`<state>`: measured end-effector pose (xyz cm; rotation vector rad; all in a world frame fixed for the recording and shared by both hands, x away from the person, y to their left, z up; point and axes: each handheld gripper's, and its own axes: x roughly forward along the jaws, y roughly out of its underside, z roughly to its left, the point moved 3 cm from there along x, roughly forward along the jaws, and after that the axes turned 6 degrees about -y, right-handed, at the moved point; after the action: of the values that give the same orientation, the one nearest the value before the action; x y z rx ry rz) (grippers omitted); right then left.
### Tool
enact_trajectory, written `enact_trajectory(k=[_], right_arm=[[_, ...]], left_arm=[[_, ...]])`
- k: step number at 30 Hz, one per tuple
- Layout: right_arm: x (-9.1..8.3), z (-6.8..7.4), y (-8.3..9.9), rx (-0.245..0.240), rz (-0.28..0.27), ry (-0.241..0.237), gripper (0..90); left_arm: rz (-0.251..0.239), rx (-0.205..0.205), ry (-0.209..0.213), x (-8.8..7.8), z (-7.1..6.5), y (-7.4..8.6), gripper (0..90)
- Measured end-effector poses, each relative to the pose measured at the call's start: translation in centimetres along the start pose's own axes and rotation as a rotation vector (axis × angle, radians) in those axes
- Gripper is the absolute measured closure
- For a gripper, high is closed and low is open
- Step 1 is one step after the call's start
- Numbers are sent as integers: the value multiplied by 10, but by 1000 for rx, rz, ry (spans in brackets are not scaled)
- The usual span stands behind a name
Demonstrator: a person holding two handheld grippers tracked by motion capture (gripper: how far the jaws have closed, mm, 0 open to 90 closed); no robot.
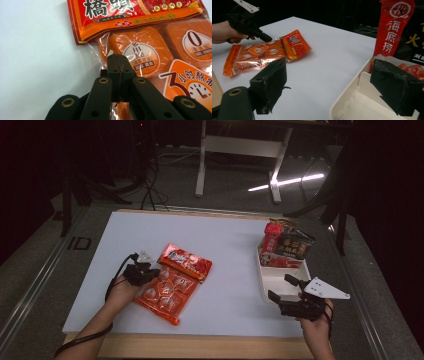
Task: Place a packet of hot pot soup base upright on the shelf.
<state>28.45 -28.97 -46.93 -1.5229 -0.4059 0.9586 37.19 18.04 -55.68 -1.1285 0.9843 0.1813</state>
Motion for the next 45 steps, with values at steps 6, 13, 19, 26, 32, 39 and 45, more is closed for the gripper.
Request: enact_trajectory(k=[6,13,19,26,32,39,45], right_arm=[[-1,-1,0,2,-1,5,138],[2,-1,0,0,5,4,139],[1,1,-1,-2,6,2,139],[3,1,0,1,13,1,139],[4,2,-1,-1,14,-2,139],[4,1,0,-2,14,-1,139],[3,1,0,2,10,0,140]], left_arm=[[14,0,21,-6,4,4,900],[54,29,55,-24,3,21,900],[84,18,61,-32,3,34,900],[97,-18,87,-32,2,37,900],[95,-37,84,-31,-4,35,900],[101,28,134,-23,-34,19,900],[109,71,185,-15,-60,5,900]])
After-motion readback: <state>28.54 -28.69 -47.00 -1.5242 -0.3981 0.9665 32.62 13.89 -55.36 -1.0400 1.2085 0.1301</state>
